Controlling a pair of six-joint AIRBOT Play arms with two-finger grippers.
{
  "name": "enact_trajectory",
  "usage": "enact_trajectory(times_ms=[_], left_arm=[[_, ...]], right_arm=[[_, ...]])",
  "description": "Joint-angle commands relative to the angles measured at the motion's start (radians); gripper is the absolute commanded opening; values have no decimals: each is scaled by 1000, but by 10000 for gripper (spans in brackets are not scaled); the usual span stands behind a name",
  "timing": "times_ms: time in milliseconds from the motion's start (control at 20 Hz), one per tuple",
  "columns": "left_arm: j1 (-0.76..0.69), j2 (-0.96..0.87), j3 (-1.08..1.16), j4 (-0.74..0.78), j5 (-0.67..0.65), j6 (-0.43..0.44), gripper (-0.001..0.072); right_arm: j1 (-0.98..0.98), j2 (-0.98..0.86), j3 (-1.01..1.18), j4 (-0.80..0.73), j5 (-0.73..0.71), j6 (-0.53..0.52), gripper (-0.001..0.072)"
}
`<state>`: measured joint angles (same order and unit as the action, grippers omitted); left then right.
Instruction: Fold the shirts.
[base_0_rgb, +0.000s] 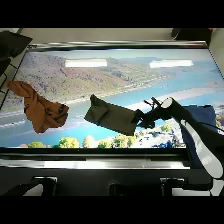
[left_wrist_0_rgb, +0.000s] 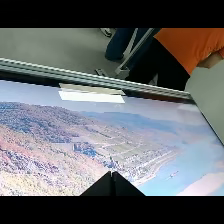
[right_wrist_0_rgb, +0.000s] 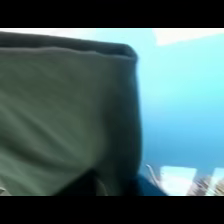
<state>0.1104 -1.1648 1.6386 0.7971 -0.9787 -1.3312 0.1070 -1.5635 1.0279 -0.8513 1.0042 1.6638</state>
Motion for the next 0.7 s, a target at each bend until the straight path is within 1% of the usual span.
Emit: enact_trajectory(times_ms=[0,100,200,250,350,400,550,650], left_arm=[[0,0,0,1,-5,0,28],[0,0,0,16,-6,0,29],[0,0,0,37,-9,0,29],[0,0,0,51,-10,0,29],[0,0,0,66,-9,0,29],[0,0,0,71,-9,0,29],[0,-5,0,76,-17,0,29],[0,-10,0,96,-52,0,29]], right_arm=[[25,-10,-12,146,-94,-91,46],[-13,14,67,147,-29,-174,39],[-82,70,176,123,57,-183,39],[-123,104,233,109,95,-166,39],[-222,171,350,63,173,-64,39],[-277,196,404,37,225,-33,39],[-445,247,497,-60,356,28,39],[-563,283,515,-62,378,47,39]])
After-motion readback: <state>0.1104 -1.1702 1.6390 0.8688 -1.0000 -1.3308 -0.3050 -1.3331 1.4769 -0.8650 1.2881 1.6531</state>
